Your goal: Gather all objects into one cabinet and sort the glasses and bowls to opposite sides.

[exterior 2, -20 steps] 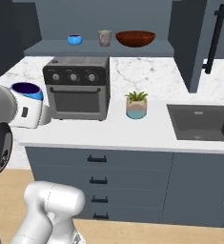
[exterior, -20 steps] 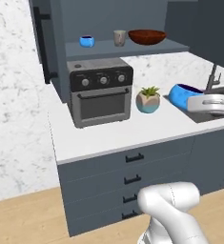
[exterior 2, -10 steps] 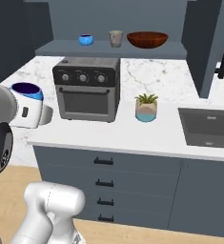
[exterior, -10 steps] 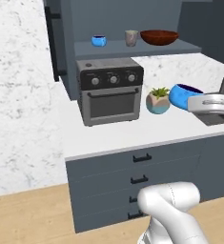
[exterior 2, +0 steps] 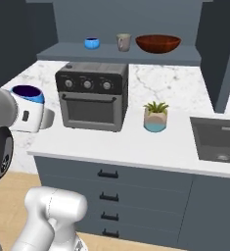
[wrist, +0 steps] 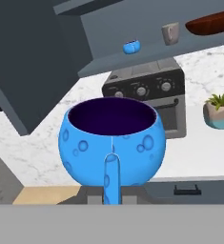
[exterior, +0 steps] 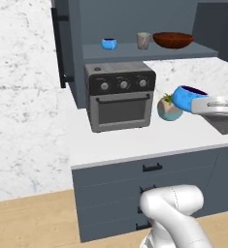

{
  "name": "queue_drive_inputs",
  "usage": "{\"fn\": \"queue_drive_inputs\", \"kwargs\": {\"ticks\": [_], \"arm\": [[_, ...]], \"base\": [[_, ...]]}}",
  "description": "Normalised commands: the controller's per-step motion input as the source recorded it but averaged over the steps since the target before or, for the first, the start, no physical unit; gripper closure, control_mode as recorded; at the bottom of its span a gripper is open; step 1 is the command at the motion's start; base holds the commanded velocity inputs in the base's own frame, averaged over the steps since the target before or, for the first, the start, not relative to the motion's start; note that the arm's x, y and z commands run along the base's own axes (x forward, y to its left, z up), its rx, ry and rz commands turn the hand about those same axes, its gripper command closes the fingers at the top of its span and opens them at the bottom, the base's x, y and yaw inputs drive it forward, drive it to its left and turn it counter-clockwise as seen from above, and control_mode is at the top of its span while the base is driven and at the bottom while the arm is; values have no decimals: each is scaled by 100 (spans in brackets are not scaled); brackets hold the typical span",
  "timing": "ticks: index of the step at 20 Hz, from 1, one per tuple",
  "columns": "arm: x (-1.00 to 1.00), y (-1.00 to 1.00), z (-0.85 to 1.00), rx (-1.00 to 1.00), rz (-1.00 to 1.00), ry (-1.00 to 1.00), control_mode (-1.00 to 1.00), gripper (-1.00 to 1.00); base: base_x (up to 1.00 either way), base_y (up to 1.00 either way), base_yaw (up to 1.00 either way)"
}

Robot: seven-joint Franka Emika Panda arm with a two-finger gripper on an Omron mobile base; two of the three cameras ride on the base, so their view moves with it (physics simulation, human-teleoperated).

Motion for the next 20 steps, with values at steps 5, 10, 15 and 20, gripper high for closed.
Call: {"fn": "queue_drive_inputs", "kwargs": {"ticks": [5,10,15,20], "arm": [[0,0,0,0,0,0,100,100],[0,0,0,0,0,0,100,100],[0,0,0,0,0,0,100,100],[0,0,0,0,0,0,100,100]], "base": [[29,11,3],[40,1,9],[47,0,9],[39,4,7]]}}
